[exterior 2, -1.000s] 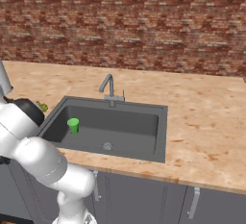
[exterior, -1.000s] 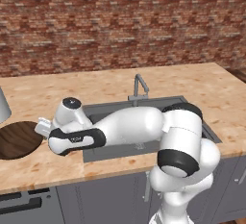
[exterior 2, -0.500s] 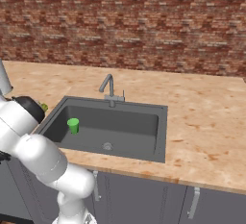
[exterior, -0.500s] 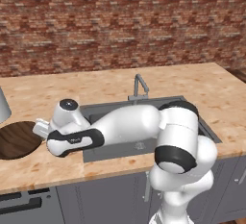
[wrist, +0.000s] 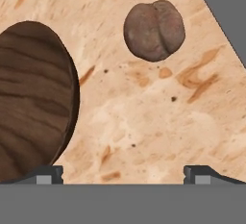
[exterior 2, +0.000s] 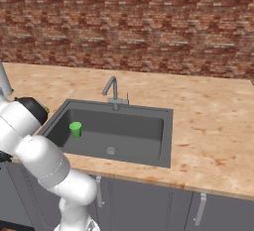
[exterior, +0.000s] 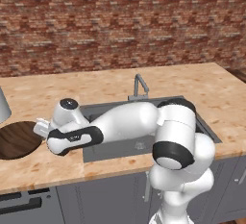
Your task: Remove the broccoli and potato from the sink. Then move the bowl and cup from the counter to the sink for washing.
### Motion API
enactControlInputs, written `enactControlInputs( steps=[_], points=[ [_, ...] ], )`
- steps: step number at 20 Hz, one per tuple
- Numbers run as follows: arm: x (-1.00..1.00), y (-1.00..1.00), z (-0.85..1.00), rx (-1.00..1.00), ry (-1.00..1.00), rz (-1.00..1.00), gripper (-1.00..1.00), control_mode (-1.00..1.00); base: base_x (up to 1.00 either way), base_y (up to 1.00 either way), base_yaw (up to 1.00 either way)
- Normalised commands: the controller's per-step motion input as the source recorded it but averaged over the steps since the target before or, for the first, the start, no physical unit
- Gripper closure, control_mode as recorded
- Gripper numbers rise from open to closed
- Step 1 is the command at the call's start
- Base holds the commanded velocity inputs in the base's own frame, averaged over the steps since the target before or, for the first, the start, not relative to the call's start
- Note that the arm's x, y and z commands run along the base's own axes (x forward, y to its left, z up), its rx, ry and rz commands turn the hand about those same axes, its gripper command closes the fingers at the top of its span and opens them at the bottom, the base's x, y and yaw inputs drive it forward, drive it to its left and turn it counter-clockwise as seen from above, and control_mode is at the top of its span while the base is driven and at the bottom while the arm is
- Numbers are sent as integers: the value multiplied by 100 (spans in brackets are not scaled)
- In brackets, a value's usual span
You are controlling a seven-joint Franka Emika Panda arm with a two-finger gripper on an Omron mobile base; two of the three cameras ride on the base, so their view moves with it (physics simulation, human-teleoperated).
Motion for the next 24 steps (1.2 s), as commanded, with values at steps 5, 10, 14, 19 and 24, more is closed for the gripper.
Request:
enactControlInputs(
  steps=[5, 10, 14, 19, 24],
  points=[
    [13, 7, -5, 0, 2, 0, -100, -100, 0, 0, 0],
    [14, 15, -8, 1, 2, 0, -100, -100, 0, 0, 0],
    [15, 16, -5, 0, 0, 0, -100, -100, 0, 0, 0],
    [15, 19, -1, 0, 0, 0, -100, -100, 0, 0, 0],
    [11, 21, 0, 0, 7, 0, -100, -100, 0, 0, 0]
  ],
)
